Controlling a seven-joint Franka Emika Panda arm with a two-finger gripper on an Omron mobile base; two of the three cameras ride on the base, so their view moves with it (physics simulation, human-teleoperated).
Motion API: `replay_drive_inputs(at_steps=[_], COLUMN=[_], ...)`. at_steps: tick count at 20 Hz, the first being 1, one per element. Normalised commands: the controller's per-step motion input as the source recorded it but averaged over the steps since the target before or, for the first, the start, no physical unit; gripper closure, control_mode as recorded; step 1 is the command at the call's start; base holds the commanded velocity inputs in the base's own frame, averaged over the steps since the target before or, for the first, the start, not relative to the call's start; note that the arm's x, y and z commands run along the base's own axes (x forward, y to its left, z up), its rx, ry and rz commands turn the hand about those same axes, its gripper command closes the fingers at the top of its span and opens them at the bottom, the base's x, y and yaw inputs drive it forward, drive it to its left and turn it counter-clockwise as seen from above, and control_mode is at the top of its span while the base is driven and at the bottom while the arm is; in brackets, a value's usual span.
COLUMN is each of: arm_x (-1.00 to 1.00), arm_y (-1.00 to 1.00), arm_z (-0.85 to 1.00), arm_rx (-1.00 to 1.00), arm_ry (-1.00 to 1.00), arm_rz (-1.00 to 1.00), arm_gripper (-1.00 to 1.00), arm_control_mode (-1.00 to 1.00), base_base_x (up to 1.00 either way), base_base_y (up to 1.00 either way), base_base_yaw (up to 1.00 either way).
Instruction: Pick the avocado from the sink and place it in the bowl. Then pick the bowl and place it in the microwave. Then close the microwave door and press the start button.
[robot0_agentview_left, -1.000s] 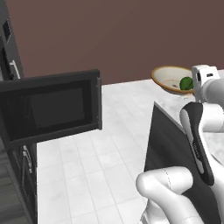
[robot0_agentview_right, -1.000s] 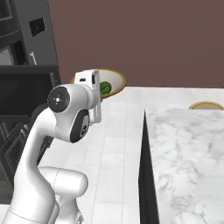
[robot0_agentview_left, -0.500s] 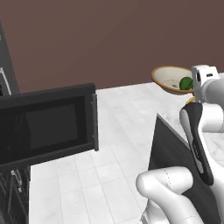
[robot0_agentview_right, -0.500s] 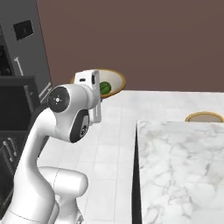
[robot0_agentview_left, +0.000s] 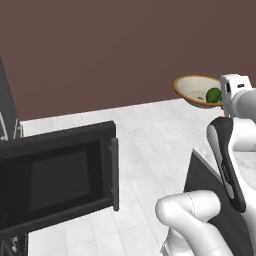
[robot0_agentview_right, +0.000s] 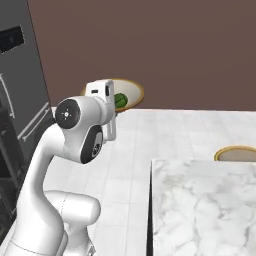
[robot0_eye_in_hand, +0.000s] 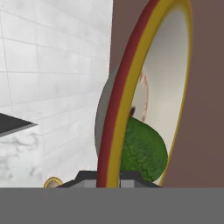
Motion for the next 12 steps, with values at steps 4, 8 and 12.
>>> replay_drive_inputs(at_steps=[4, 8, 12], arm_x=[0.0, 0.0, 0.0], arm_y=[0.0, 0.0, 0.0], arm_z=[0.0, 0.0, 0.0], arm_rx=[0.0, 0.0, 0.0], arm_ry=[0.0, 0.0, 0.0], arm_rz=[0.0, 0.0, 0.0], arm_gripper=[1.0, 1.0, 1.0], arm_control_mode=[1.0, 1.0, 1.0], base_base_x=[0.89, 0.66, 0.59], base_base_y=[-0.03, -0.29, -0.35], base_base_yaw=[0.0, 0.0, 0.01])
